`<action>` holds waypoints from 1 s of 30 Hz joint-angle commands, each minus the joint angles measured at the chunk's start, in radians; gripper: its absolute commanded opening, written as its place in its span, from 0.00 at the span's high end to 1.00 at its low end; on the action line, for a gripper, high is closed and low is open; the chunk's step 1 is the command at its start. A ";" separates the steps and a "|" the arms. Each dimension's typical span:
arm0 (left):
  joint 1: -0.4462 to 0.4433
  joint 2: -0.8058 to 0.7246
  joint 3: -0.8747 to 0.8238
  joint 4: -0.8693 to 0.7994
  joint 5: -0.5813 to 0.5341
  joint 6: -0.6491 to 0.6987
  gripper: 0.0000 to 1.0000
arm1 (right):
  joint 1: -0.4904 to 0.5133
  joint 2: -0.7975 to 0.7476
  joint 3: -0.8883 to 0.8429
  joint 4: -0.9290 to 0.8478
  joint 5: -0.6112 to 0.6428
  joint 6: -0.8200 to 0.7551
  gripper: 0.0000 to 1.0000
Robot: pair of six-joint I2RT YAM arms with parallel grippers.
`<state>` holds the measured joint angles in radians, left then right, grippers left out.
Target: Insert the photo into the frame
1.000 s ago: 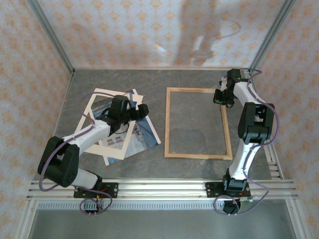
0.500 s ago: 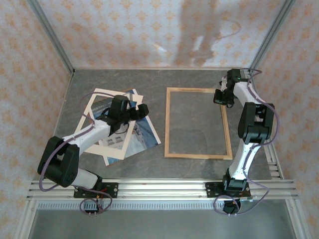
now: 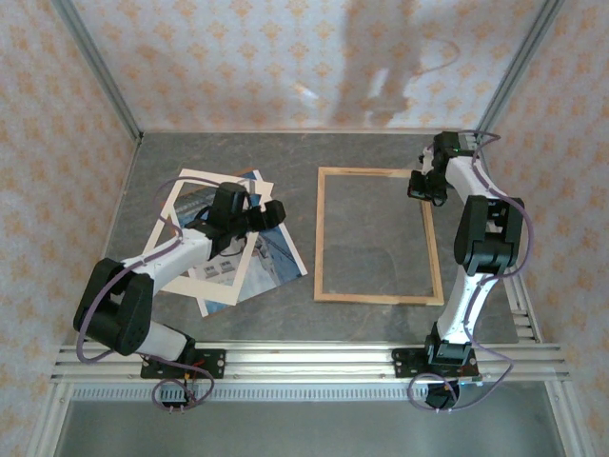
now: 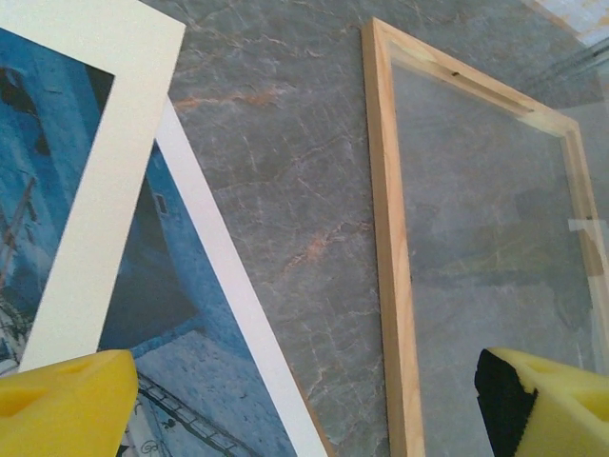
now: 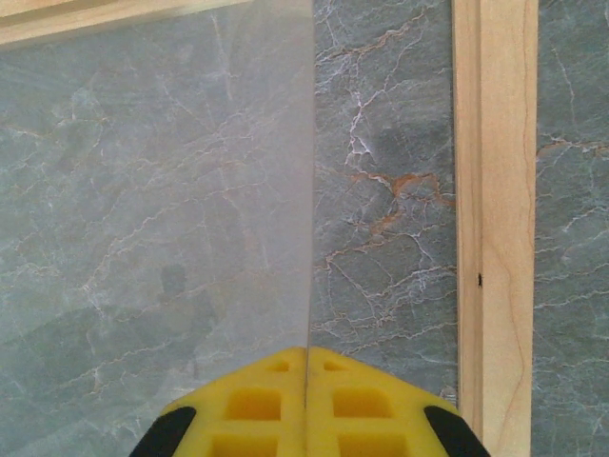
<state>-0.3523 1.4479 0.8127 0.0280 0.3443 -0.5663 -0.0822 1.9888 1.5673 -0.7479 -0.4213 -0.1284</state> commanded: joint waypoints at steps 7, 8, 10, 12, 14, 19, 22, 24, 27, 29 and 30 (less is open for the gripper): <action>-0.063 0.035 0.050 0.044 0.109 0.091 0.08 | -0.010 0.016 0.031 -0.021 0.038 -0.010 1.00; -0.069 0.038 0.055 0.038 0.108 0.092 0.07 | -0.010 0.015 0.031 -0.021 0.038 -0.011 1.00; -0.085 0.047 0.064 0.033 0.110 0.097 0.08 | -0.010 0.016 0.031 -0.020 0.040 -0.010 1.00; -0.100 0.060 0.073 0.034 0.113 0.097 0.08 | -0.011 0.017 0.032 -0.022 0.042 -0.010 1.00; -0.116 0.070 0.079 0.035 0.113 0.097 0.08 | -0.010 0.016 0.032 -0.022 0.043 -0.011 1.00; -0.147 0.096 0.098 0.035 0.111 0.098 0.08 | -0.011 0.017 0.031 -0.024 0.042 -0.011 1.00; -0.157 0.104 0.104 0.036 0.111 0.096 0.08 | -0.010 0.017 0.031 -0.024 0.043 -0.011 1.00; -0.161 0.106 0.106 0.034 0.108 0.097 0.08 | -0.011 0.018 0.031 -0.023 0.045 -0.011 1.00; -0.164 0.105 0.106 0.030 0.104 0.099 0.08 | -0.011 0.016 0.033 -0.025 0.049 -0.011 1.00; -0.164 0.106 0.108 0.027 0.104 0.102 0.08 | -0.011 0.016 0.033 -0.026 0.049 -0.012 1.00; -0.165 0.106 0.109 0.029 0.104 0.103 0.08 | -0.011 0.018 0.033 -0.027 0.049 -0.011 1.00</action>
<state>-0.5091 1.5455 0.8898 0.0463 0.4419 -0.4908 -0.0822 1.9892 1.5692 -0.7509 -0.4103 -0.1287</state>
